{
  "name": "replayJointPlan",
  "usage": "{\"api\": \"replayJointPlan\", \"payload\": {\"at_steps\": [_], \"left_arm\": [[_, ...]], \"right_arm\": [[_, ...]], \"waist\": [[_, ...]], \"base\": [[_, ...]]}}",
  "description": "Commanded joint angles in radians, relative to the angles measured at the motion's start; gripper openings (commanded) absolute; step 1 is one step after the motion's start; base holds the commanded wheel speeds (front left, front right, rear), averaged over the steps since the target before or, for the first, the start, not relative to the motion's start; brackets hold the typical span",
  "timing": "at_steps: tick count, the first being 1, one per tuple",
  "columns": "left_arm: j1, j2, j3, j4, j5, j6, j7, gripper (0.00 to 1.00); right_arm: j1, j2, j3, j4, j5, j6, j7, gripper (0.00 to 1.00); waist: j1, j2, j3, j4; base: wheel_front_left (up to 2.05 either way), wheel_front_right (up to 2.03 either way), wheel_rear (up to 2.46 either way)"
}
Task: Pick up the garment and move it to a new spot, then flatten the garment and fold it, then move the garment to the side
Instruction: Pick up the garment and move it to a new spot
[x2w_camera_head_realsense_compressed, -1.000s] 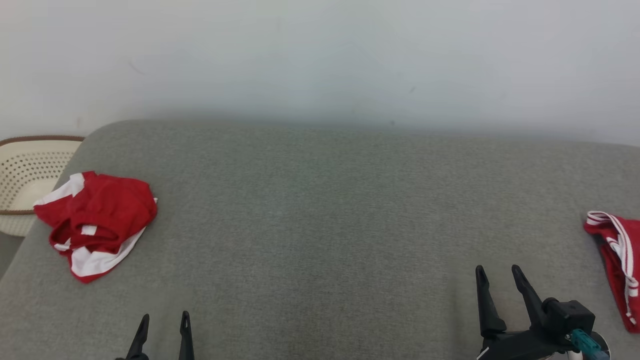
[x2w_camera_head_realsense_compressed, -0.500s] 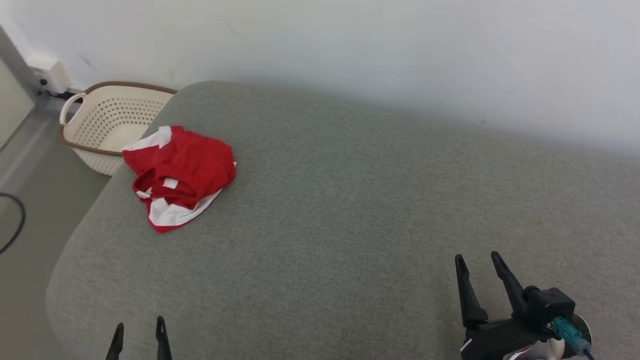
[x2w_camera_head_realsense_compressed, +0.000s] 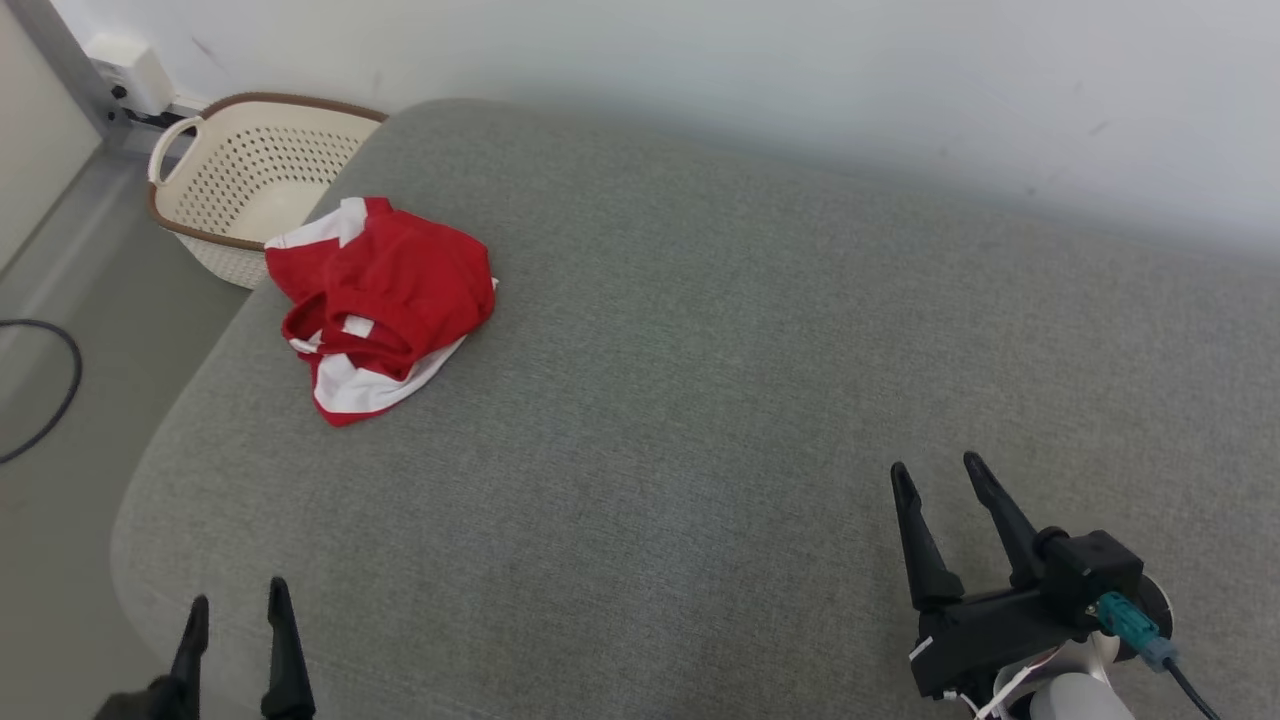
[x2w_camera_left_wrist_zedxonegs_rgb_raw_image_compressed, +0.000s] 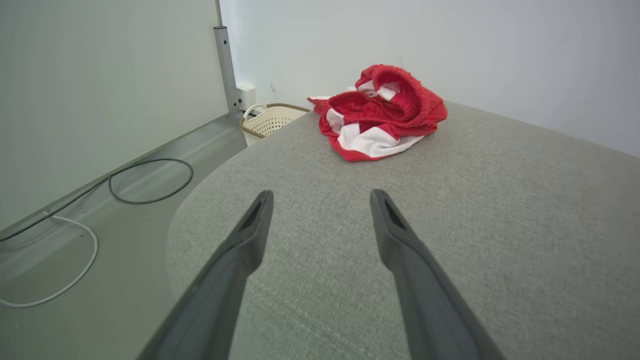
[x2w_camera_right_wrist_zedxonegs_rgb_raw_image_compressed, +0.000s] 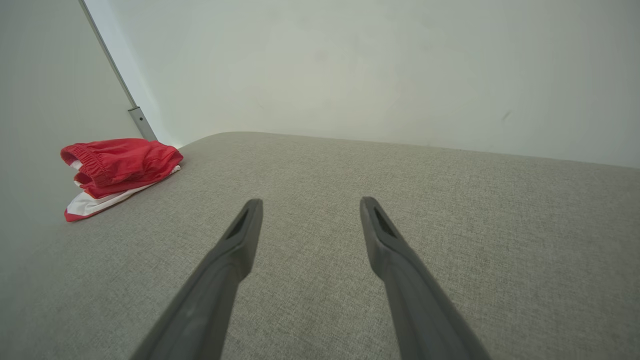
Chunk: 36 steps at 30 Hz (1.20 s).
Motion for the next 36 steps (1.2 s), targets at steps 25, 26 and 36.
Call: {"api": "replayJointPlan", "payload": {"at_steps": [25,26,36], "left_arm": [[-0.690,0.190,0.151,0.428,0.072,-0.055,-0.001,1.00],[-0.710,0.198,0.153,0.449,0.076,-0.043,-0.001,1.00],[-0.763,0.204,0.190,0.639,0.037,-0.005,0.001,0.00]], "right_arm": [[-0.142,-0.136,0.033,-0.097,0.044,0.000,0.000,1.00],[-0.145,-0.135,0.032,-0.097,0.045,0.000,0.000,1.00],[-0.134,-0.114,0.018,-0.090,0.054,0.000,0.000,1.00]], "waist": [[-0.0001,-0.0001,0.329,-0.282],[-0.0001,-0.0001,0.332,-0.288],[-0.0001,-0.0001,0.328,-0.326]], "base": [[0.00,0.00,0.00],[0.00,0.00,0.00],[0.00,0.00,0.00]]}}
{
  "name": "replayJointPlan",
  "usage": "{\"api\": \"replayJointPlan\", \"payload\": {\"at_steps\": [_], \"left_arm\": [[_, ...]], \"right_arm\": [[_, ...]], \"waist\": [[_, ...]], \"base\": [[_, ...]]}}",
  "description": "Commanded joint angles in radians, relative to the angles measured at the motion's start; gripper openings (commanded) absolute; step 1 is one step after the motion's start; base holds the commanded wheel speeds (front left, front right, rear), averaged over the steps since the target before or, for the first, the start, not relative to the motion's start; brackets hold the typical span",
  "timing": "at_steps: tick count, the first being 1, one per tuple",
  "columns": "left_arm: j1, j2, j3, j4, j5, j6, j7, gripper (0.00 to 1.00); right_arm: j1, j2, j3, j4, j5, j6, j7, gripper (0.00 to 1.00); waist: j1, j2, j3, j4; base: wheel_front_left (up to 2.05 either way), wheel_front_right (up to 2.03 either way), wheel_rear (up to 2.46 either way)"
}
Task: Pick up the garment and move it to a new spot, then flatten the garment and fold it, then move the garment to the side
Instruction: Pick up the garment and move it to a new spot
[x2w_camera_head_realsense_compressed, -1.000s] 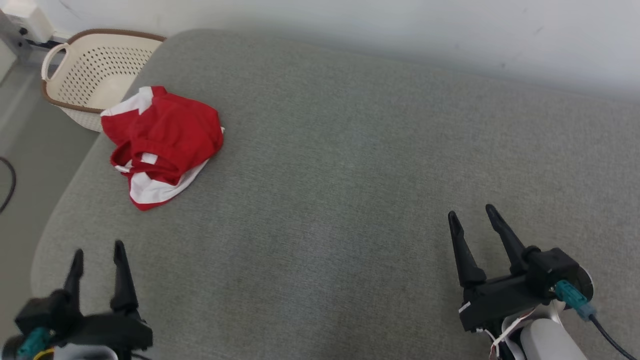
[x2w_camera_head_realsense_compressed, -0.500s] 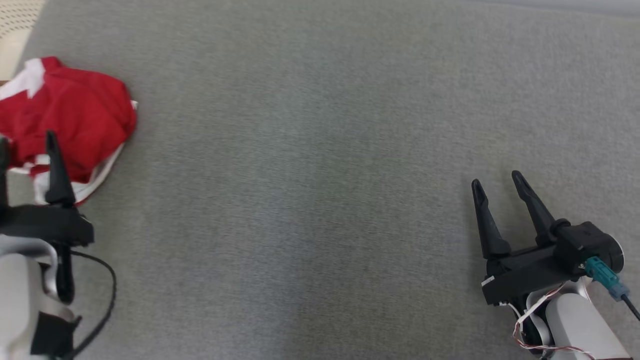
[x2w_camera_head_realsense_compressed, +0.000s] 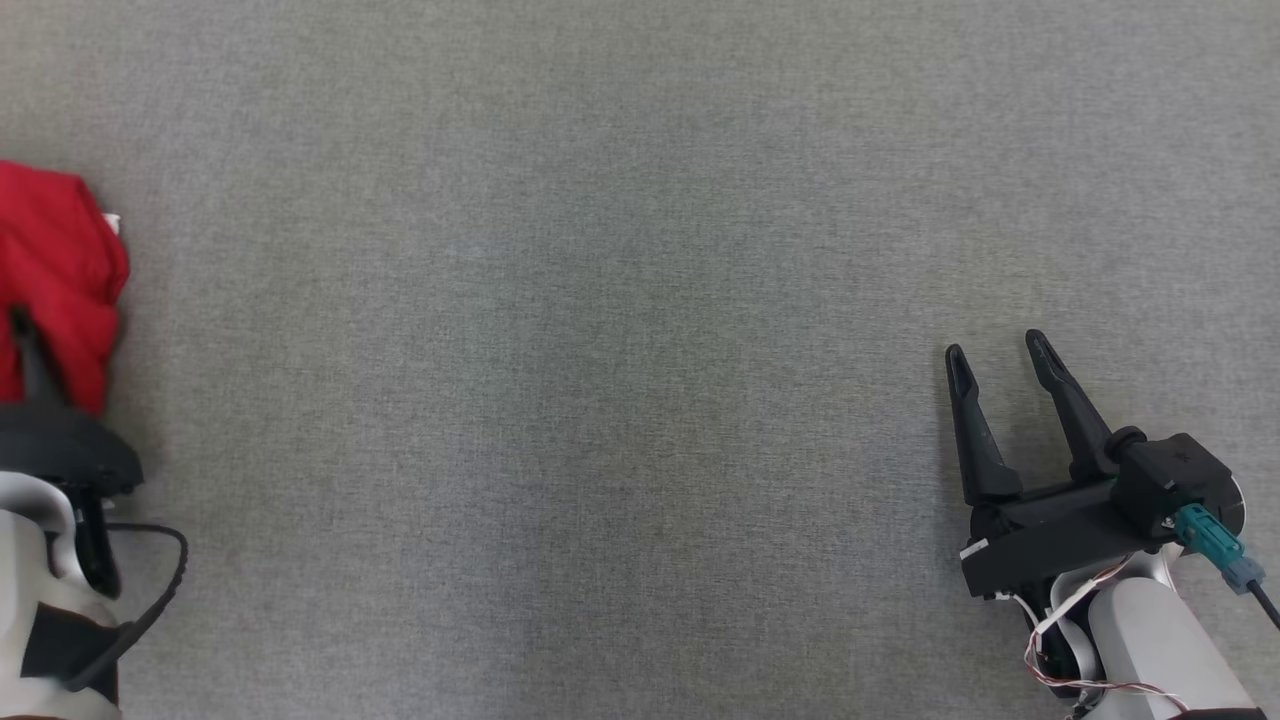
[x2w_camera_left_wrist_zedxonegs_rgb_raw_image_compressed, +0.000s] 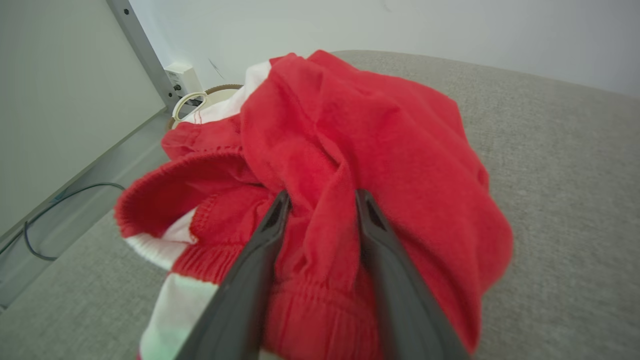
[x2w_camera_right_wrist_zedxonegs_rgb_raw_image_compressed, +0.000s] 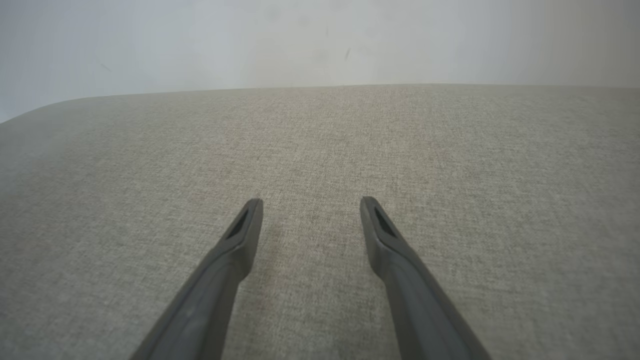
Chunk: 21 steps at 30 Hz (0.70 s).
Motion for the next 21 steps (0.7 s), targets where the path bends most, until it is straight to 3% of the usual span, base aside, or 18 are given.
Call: {"api": "replayJointPlan", "payload": {"at_steps": [1,5,11,17,21], "left_arm": [[-0.007,-0.001,0.003,0.025,-0.009,-0.008,0.001,0.00],[-0.011,-0.006,-0.011,-0.019,-0.004,-0.031,0.000,0.00],[0.041,-0.106,-0.017,-0.265,-0.014,-0.067,-0.002,0.00],[0.082,-0.178,-0.148,-0.316,0.035,-0.113,-0.002,0.00],[0.103,-0.196,-0.257,-0.281,0.032,-0.137,-0.002,0.00]], "right_arm": [[0.006,0.005,-0.002,0.003,0.005,0.000,0.000,1.00],[0.001,0.018,-0.003,0.004,0.010,0.000,0.000,1.00],[0.019,0.041,-0.008,0.018,0.016,0.000,0.000,1.00],[0.017,0.066,0.005,0.037,0.028,0.000,0.000,1.00],[0.016,0.088,0.010,0.043,0.033,0.000,0.000,1.00]], "waist": [[-0.0001,-0.0002,-0.006,-0.006],[-0.0001,-0.0002,-0.022,-0.010],[-0.0001,-0.0002,-0.060,-0.010],[-0.0001,-0.0002,-0.097,-0.043],[-0.0001,-0.0002,-0.111,-0.089]], "base": [[0.00,0.00,0.00],[0.00,0.00,0.00],[0.00,0.00,0.00],[0.00,0.00,0.00],[0.00,0.00,0.00]]}}
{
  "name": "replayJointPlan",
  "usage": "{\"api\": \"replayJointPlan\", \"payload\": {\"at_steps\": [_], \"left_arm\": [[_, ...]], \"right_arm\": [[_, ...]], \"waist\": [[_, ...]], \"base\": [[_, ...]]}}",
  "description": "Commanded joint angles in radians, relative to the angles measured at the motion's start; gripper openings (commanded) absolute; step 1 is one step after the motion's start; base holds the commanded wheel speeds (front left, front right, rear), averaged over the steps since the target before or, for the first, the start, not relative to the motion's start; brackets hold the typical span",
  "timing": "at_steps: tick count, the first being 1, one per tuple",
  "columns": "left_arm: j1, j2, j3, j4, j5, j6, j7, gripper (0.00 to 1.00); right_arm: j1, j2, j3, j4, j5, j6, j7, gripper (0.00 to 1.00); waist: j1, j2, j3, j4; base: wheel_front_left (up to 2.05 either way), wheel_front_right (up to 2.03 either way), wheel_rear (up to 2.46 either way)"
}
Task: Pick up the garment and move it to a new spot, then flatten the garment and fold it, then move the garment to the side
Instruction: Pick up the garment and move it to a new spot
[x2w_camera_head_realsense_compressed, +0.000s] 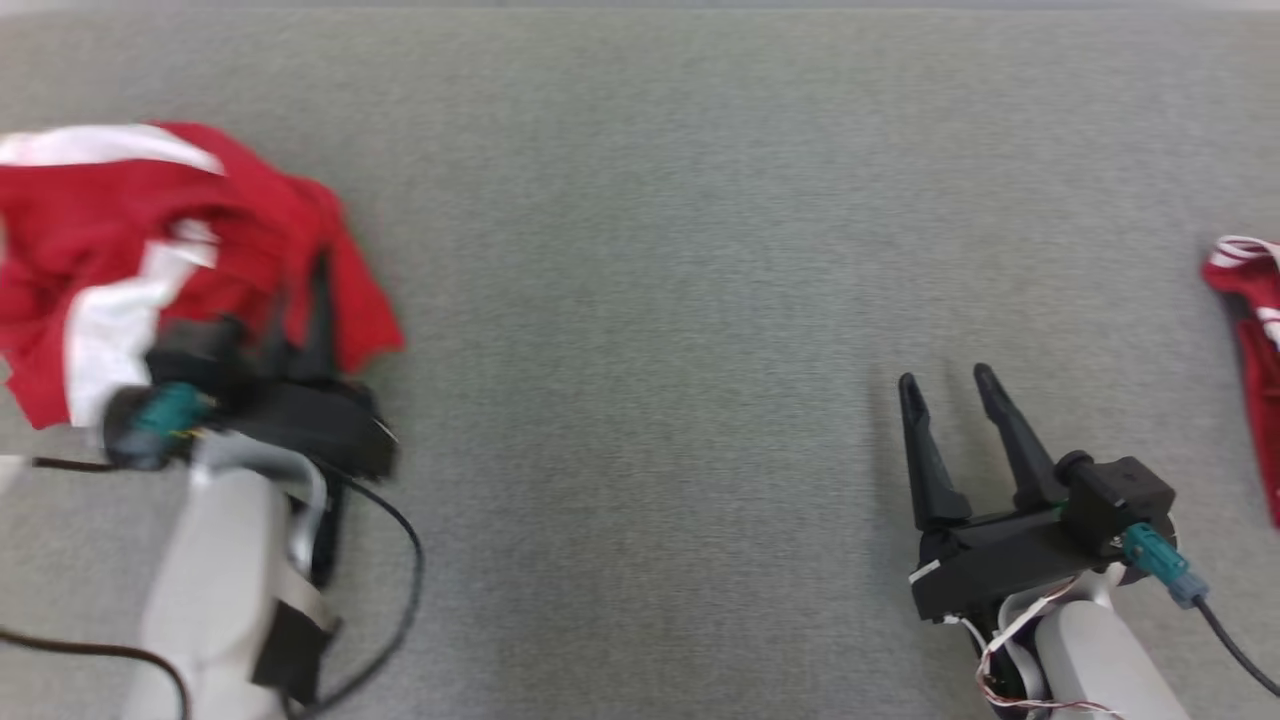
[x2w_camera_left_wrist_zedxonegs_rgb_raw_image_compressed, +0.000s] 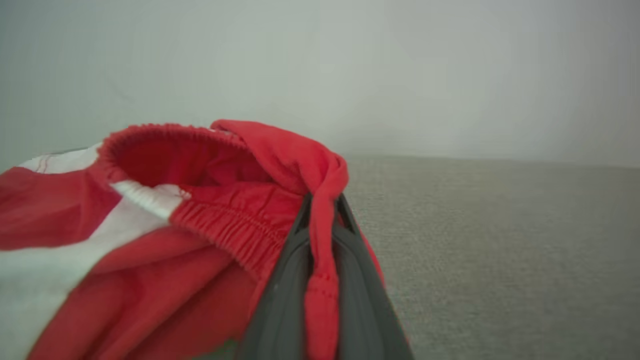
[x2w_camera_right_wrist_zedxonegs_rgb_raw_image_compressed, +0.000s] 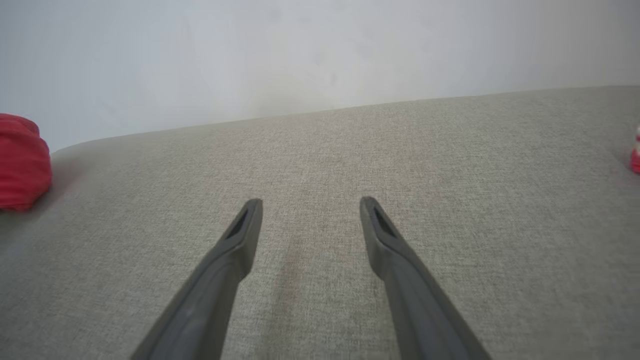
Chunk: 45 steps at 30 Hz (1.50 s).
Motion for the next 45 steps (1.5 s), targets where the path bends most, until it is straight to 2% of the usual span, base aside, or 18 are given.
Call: {"api": "replayJointPlan", "payload": {"at_steps": [1,6,10,12,16,17,18,19,23,29,34,45], "left_arm": [[0.021,-0.001,-0.033,0.022,-0.015,-0.006,-0.004,0.00],[0.022,-0.003,-0.261,0.075,-0.144,-0.005,-0.004,0.00],[0.006,-0.003,-0.432,0.084,-0.255,0.033,-0.004,0.00],[-0.005,-0.003,-0.499,0.089,-0.293,0.059,-0.004,0.00],[-0.028,-0.003,-0.568,0.091,-0.334,0.092,-0.004,0.00],[-0.034,-0.003,-0.581,0.091,-0.344,0.101,-0.004,0.15],[-0.041,-0.002,-0.593,0.089,-0.345,0.109,-0.004,0.40],[-0.049,-0.003,-0.604,0.084,-0.351,0.116,-0.004,0.99],[-0.056,-0.002,-0.617,0.064,-0.352,0.139,-0.004,1.00],[-0.018,-0.002,-0.591,-0.009,-0.324,0.150,-0.004,1.00],[0.039,-0.002,-0.521,-0.094,-0.275,0.166,-0.003,1.00],[0.230,0.001,-0.358,-0.178,-0.176,0.168,-0.004,1.00]], "right_arm": [[0.000,0.008,0.003,0.004,0.006,0.000,0.000,1.00],[0.003,0.033,0.010,0.019,0.013,0.000,0.000,1.00],[0.013,0.048,0.011,0.026,0.022,0.000,0.000,1.00],[0.019,0.056,0.014,0.030,0.025,0.000,0.000,1.00],[0.023,0.068,0.021,0.031,0.026,0.000,0.000,1.00],[0.025,0.071,0.021,0.032,0.027,0.000,0.000,1.00],[0.025,0.073,0.024,0.033,0.028,0.000,0.000,1.00],[0.026,0.075,0.021,0.033,0.029,0.000,0.000,1.00],[0.029,0.081,0.018,0.036,0.025,0.000,0.000,1.00],[0.037,0.077,0.017,0.026,0.020,0.000,0.000,1.00],[0.040,0.063,0.023,0.020,0.013,0.000,0.000,1.00],[0.065,0.040,0.024,0.032,-0.001,0.000,0.000,1.00]], "waist": [[0.0001,-0.0001,-0.019,-0.049],[0.0001,-0.0001,-0.031,-0.142],[0.0001,-0.0001,-0.042,-0.217],[0.0001,-0.0001,-0.045,-0.252],[0.0001,-0.0001,-0.049,-0.297],[0.0001,-0.0001,-0.050,-0.307],[0.0001,-0.0001,-0.051,-0.317],[0.0001,-0.0001,-0.052,-0.322],[0.0001,-0.0001,-0.060,-0.321],[0.0001,-0.0001,-0.087,-0.261],[0.0001,-0.0001,-0.121,-0.183],[0.0001,-0.0001,-0.193,0.002]], "base": [[0.00,0.00,0.00],[0.00,0.00,0.00],[0.00,0.00,0.00],[0.00,0.00,0.00],[0.00,0.00,0.00],[0.00,0.00,0.00],[0.00,0.00,0.00],[0.00,0.00,0.00],[0.00,0.00,0.00],[0.00,0.00,0.00],[0.00,0.00,0.00],[0.00,0.00,0.00]]}}
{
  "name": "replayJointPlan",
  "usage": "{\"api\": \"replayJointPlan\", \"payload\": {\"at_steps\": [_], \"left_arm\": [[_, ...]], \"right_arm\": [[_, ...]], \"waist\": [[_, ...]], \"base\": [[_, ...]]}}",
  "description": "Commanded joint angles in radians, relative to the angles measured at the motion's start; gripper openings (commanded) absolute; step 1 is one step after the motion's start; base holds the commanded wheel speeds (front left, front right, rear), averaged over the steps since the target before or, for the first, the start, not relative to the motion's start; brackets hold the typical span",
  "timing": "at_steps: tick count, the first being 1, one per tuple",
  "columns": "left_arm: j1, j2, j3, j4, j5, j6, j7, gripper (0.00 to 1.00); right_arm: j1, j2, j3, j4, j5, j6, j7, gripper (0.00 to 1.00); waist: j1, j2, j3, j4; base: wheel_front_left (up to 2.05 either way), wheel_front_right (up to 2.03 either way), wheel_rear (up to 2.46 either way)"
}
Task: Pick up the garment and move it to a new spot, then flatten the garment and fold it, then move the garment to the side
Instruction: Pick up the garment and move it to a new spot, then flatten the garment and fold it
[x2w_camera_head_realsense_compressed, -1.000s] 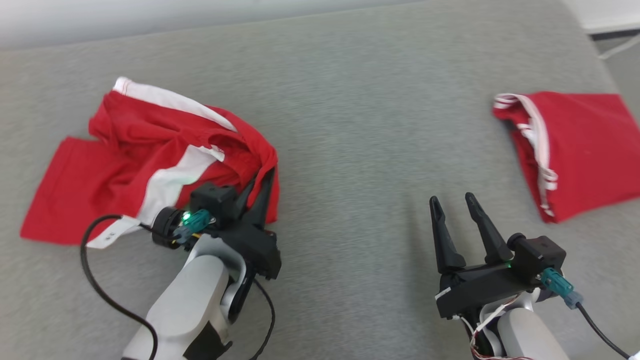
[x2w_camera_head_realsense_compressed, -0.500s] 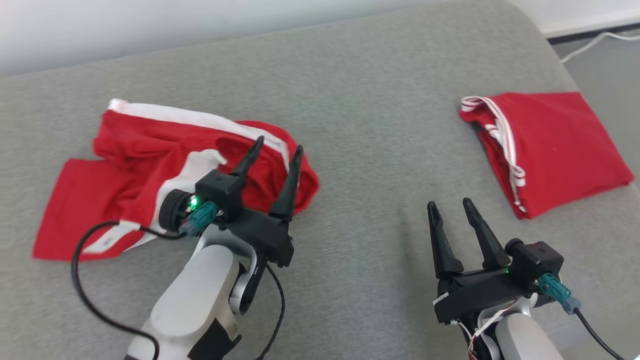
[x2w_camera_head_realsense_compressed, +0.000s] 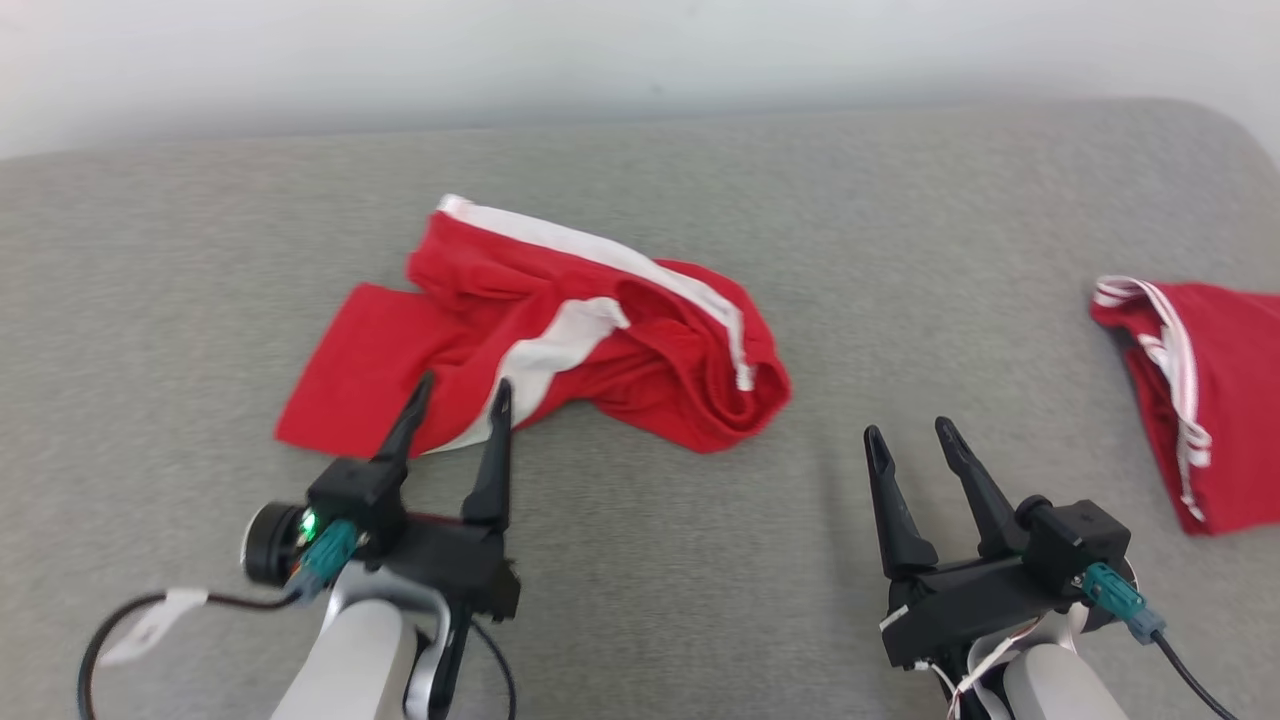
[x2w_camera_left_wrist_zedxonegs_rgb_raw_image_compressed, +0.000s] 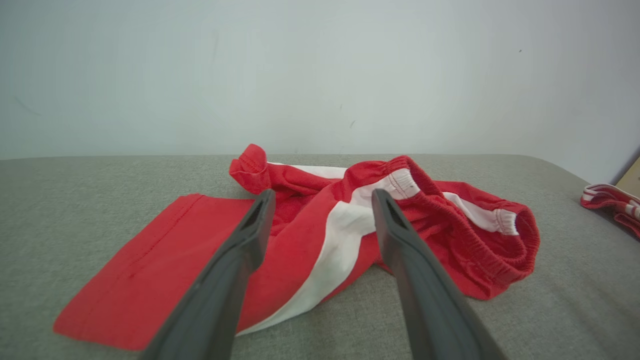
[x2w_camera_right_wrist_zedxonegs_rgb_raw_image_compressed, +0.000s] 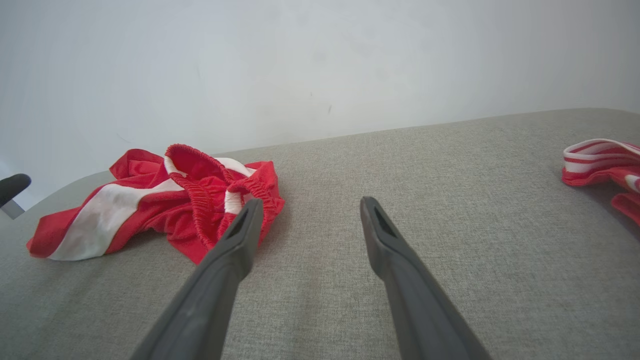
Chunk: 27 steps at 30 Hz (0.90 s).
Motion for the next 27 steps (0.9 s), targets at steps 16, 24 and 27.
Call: {"api": "replayJointPlan", "payload": {"at_steps": [16,24,27], "left_arm": [[0.431,0.019,0.285,-0.229,0.145,0.084,-0.004,1.00],[0.464,0.002,0.275,-0.249,0.170,0.035,-0.004,1.00],[0.459,0.000,0.257,-0.245,0.166,0.034,-0.004,1.00]], "right_arm": [[0.025,-0.016,0.053,0.022,-0.018,0.000,0.000,1.00],[-0.073,-0.078,0.084,0.067,-0.001,0.000,0.000,1.00],[-0.126,-0.101,0.102,0.109,0.012,0.000,0.000,1.00]], "waist": [[0.0001,0.0001,-0.087,0.143],[0.0001,0.0001,-0.065,0.225],[0.0001,0.0001,-0.053,0.264]], "base": [[0.00,0.00,0.00],[0.00,0.00,0.00],[0.00,0.00,0.00]]}}
